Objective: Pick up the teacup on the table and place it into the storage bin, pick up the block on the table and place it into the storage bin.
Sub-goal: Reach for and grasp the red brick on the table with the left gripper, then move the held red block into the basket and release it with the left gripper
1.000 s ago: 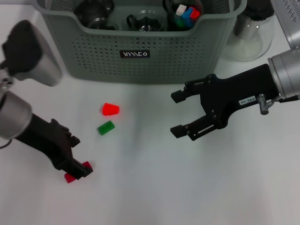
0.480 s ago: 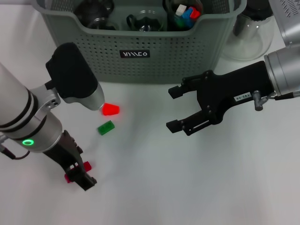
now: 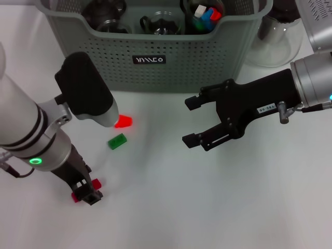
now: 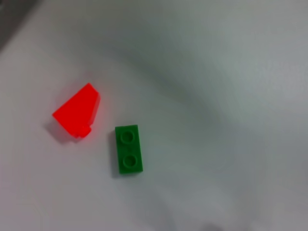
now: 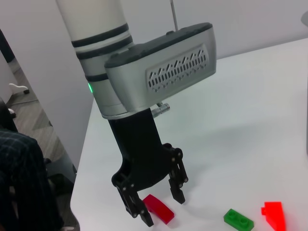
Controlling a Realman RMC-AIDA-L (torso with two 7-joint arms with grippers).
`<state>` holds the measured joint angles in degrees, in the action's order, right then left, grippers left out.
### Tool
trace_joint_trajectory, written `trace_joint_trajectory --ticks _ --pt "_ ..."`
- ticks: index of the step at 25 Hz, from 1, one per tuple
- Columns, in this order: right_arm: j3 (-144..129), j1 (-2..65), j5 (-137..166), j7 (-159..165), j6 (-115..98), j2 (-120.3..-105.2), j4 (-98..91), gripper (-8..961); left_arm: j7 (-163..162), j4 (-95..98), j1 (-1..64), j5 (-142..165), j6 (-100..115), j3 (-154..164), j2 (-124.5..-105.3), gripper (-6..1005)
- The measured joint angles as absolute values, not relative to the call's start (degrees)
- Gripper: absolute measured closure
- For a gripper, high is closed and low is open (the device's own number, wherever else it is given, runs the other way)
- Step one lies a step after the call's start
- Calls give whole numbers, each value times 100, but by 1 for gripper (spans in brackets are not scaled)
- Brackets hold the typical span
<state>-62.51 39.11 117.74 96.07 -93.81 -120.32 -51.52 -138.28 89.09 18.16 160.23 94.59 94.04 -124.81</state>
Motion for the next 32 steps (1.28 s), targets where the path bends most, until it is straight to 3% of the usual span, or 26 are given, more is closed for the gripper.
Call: trace_joint_trajectory --ticks 8,19,25,32 --pt "-6282 3912 11768 9583 -9328 -12032 -5141 0 -13896 8840 1814 16063 9322 9509 -12481 466" --pt "-6255 3927 11768 9588 -9278 -12023 -5141 0 -13914 8815 1823 16108 9258 9649 -12481 580" --pt "-6243 3929 11768 9582 -9278 -12015 -5142 0 -14016 8844 1825 16221 9244 9656 -12481 753" --pt "-6240 3929 11807 9586 -9282 -11999 -5150 0 -14245 9620 1715 16149 9474 9358 -12481 822"
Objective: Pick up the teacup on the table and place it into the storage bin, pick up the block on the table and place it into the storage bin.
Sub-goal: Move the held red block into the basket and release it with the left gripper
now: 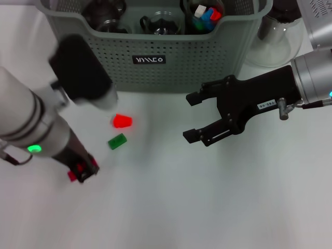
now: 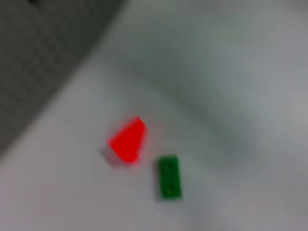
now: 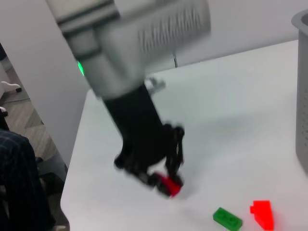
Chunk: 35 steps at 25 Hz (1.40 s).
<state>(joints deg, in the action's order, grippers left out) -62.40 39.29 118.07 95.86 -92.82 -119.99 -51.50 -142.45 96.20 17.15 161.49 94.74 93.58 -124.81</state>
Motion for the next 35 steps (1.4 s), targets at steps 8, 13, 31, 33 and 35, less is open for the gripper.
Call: trace_joint_trajectory --ticks 8,13,31,33,35 --pt "-6184 3860 12181 9611 -9275 -11944 -5141 0 -14239 11485 1708 14283 9638 7272 -12440 812" --pt "-6042 3839 12461 9611 -9229 -11945 -5053 0 -13984 11408 2631 12856 9329 5984 -12406 806" --pt "-6073 3919 12566 9613 -9119 -11980 -4989 1 -12897 6178 5584 13293 5448 6006 -12319 784" --pt "-6073 3924 12569 9614 -9119 -11980 -4989 1 -12839 5917 5676 13293 5215 6010 -12325 781" --pt "-6074 3928 12569 9615 -9118 -11984 -4989 0 -12779 5504 5801 13293 4750 6057 -12363 779"
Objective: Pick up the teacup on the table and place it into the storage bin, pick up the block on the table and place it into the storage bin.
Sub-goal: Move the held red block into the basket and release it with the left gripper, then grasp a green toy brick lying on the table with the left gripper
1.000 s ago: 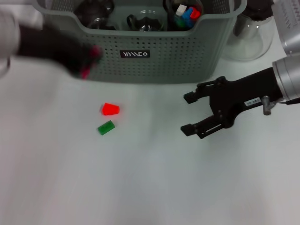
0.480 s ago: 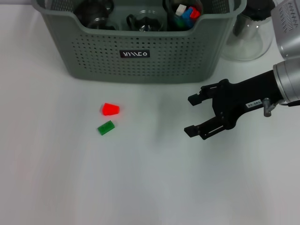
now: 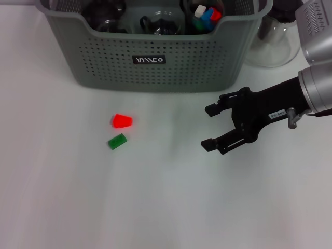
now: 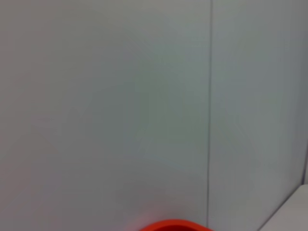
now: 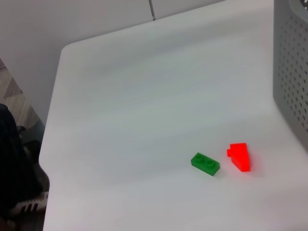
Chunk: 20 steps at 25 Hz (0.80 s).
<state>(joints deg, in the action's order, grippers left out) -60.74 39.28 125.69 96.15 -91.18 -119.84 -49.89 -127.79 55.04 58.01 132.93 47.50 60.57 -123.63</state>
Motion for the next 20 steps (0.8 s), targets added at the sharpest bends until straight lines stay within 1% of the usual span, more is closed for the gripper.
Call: trace_joint_trajectory --ticks 3,12,17,20 --pt "-6074 3929 12569 9615 -9116 -11989 -4991 0 -12787 5316 5814 13273 4399 6206 -12393 775" --pt "-6079 3926 12569 9615 -9037 -11998 -4964 0 -12826 5297 5798 13239 4305 6479 -12437 764" --pt "-6082 3929 12568 9615 -9034 -11996 -4935 1 -12885 5602 5682 13210 4510 6425 -12429 569" --pt "-6083 3929 12567 9615 -9032 -11998 -4933 0 -12942 6400 5259 13011 5073 6379 -12418 448"
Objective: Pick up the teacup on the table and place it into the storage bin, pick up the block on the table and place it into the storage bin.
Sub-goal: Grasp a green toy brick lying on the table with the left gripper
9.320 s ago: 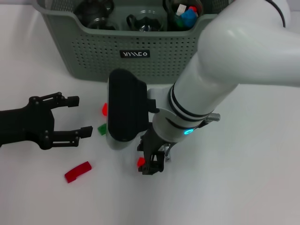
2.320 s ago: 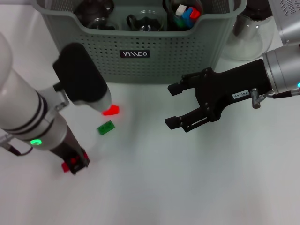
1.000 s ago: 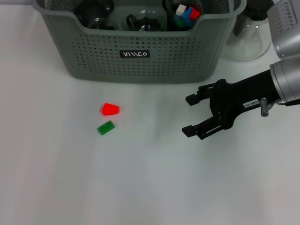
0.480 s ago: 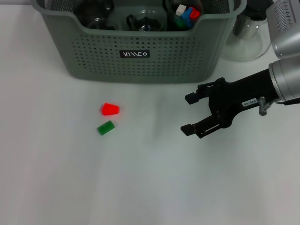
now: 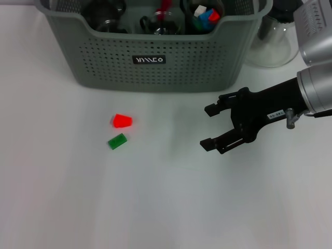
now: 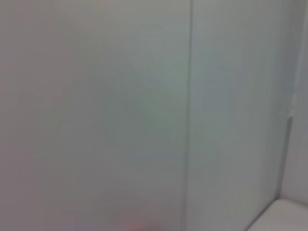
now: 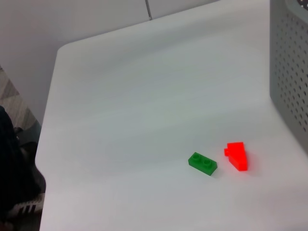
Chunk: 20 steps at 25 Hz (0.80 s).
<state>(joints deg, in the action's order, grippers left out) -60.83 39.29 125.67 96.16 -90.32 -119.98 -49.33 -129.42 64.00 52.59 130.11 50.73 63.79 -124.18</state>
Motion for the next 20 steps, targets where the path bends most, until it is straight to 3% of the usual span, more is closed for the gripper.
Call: trace_joint_trajectory --ticks 9,14,20 --pt "-6072 3958 12568 9615 -9000 -11997 -4929 0 -12565 9352 3473 11522 8336 6138 -12302 109" --pt "-6050 3978 12568 9615 -8919 -12006 -4910 -1 -12631 10194 2977 11686 10318 6069 -12307 89" --pt "-6081 4018 12568 9615 -8879 -12006 -4822 0 -12796 10034 2673 13263 10483 6661 -12424 76"
